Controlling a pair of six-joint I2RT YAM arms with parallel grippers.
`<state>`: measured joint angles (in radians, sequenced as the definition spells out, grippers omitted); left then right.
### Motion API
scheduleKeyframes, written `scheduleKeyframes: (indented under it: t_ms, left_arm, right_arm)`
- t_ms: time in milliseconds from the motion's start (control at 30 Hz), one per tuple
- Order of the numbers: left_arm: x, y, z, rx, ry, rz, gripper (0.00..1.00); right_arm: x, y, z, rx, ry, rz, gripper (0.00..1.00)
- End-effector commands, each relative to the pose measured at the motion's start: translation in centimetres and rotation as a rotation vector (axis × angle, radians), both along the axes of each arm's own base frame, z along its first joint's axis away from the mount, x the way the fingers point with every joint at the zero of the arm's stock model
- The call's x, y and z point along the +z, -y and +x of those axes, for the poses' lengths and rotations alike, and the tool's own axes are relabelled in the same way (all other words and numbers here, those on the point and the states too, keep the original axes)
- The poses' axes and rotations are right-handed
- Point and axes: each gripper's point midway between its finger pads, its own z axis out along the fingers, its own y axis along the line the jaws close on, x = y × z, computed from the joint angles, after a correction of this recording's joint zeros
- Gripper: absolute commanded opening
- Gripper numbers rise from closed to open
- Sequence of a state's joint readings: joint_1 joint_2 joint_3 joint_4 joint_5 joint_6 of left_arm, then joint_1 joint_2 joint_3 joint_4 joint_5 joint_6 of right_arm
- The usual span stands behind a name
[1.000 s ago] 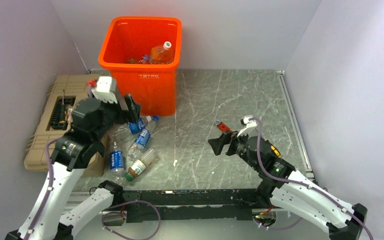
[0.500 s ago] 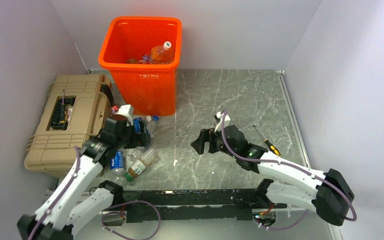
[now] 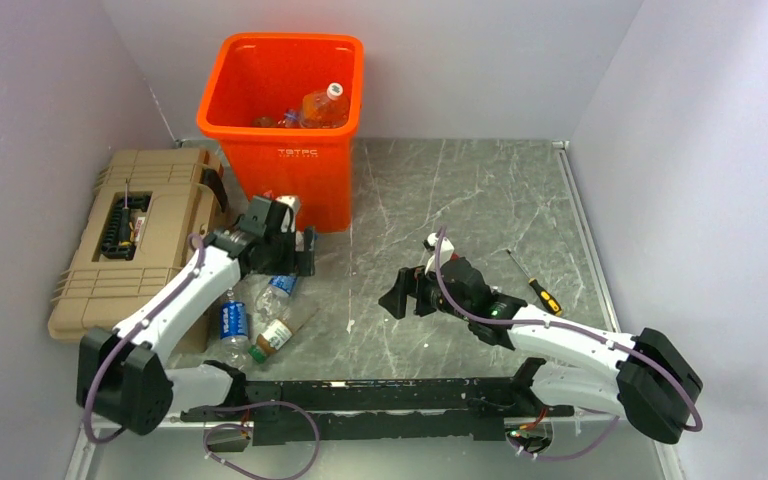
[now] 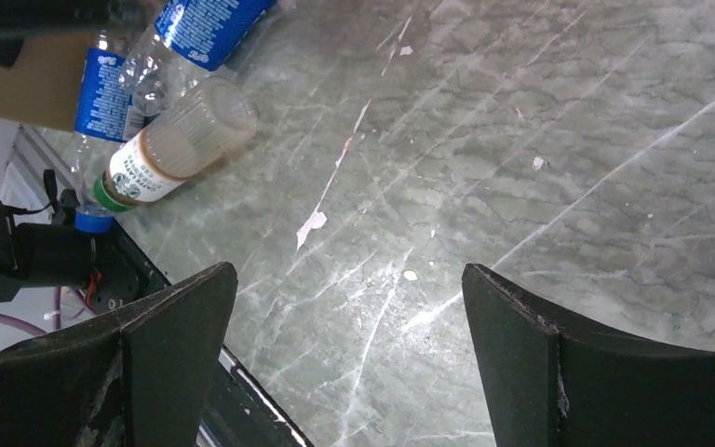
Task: Put the plastic bottles in the bin
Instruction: Pick up the plastic bottle at the center of the board.
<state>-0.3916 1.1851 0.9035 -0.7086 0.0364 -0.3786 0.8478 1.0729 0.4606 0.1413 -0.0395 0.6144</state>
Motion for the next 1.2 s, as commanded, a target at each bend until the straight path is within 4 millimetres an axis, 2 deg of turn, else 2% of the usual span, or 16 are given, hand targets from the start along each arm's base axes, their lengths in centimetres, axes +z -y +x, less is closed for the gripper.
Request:
scheduleKeyframes:
  t_ms: [0,133,300,400,533,667,833,1000,1167]
  left_arm:
    - [0.6,-2.5,3.0,-0.019,0.023,0.217,0.99]
    - [-1.9,-3.5,3.2,-0.031,-0.046,0.305,0.97]
    - [-3.6,-2.7,3.0,-0.054,-0.102,0.283,0.89]
    - [-4.3,-2.2,3.0,-0.058,-0.121,0.26,0.87]
    - [-6.5,-1.9,2.6,-0.045,-0.183,0.256,0.86]
    - [-8.0,-1.7,1.8,-0.029,-0.239,0.249,0.8]
    - [-8.5,-0.9,0.9,-0.04,-0.246,0.259,0.72]
    - [-8.8,1.4,-0.2,-0.073,-0.236,0.237,0.58]
    - [-6.5,2.7,0.1,-0.072,-0.137,0.212,0.4]
  right_arm:
    - [2.0,-0.8,0.4,0.011,0.05,0.059,0.95]
    - [2.9,-0.3,0.3,0.003,0.079,0.07,0.95]
    - [2.9,0.4,0.1,-0.004,0.094,0.058,0.95]
    - [2.9,0.7,0.0,-0.007,0.098,0.059,0.95]
    - [3.1,0.8,-0.2,-0.003,0.101,0.066,0.96]
    - [3.4,1.0,-0.3,-0.01,0.113,0.071,0.95]
    - [3.4,1.3,-0.4,-0.013,0.12,0.075,0.96]
    - [3.6,1.4,-0.4,-0.01,0.128,0.067,0.96]
    - [4.8,1.8,-0.5,-0.01,0.151,0.068,0.96]
